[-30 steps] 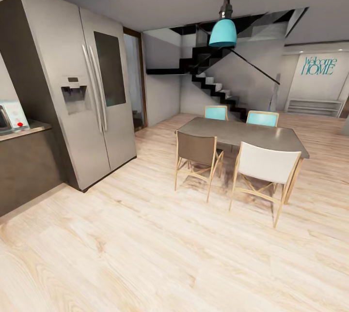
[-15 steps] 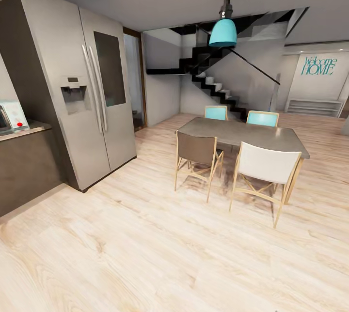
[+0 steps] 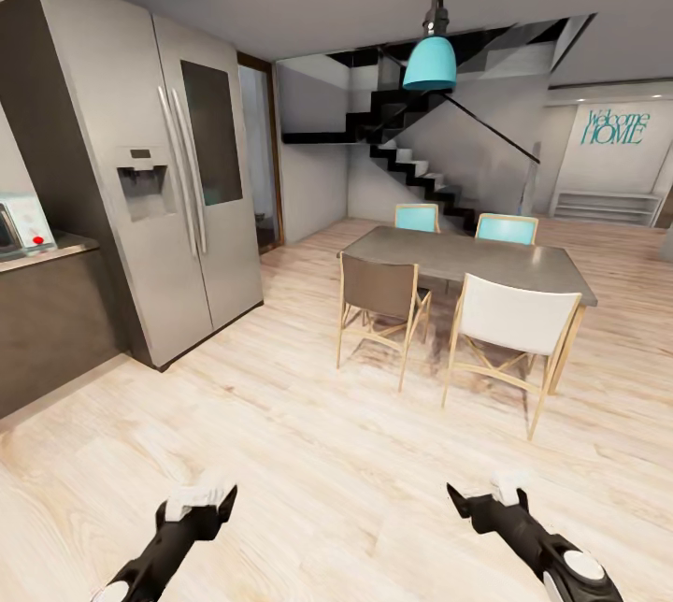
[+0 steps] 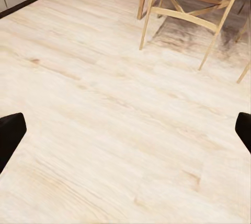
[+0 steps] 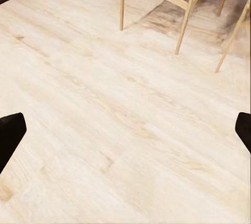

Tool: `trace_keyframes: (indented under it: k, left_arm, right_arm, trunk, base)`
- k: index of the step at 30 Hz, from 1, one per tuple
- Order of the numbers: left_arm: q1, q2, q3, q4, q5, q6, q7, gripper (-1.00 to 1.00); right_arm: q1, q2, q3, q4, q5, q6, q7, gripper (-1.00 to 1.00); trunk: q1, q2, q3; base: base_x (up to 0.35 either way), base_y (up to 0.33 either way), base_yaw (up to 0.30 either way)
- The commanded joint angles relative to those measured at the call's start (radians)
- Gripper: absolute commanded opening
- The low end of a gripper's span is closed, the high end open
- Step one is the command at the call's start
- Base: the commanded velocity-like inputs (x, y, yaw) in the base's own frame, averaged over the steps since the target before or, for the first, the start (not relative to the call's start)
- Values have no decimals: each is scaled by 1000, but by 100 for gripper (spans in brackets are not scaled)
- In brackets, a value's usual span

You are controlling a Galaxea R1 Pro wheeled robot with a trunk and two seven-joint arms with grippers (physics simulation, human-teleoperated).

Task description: Put the three can of soda from the living room inside the tash can in the kitchen.

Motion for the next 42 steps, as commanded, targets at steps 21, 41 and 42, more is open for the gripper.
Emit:
trace_keyframes:
  k: [21,41,42]
  left_arm:
    - [22,8,2,160,6,-184,-15,100]
    - [20,7,4,194,7,-187,-14,100]
    - [20,7,4,195,7,-187,-14,100]
  right_arm:
    - [31,5,-114,139,0,-229,53,100]
    - [31,9,-113,144,-34,-238,54,100]
    - [31,9,-114,144,-39,-238,54,100]
  trunk:
    - [0,0,0]
    - [0,0,0]
    - [0,0,0]
  base:
    - [0,0,0]
    - [0,0,-103]
    - [0,0,-245]
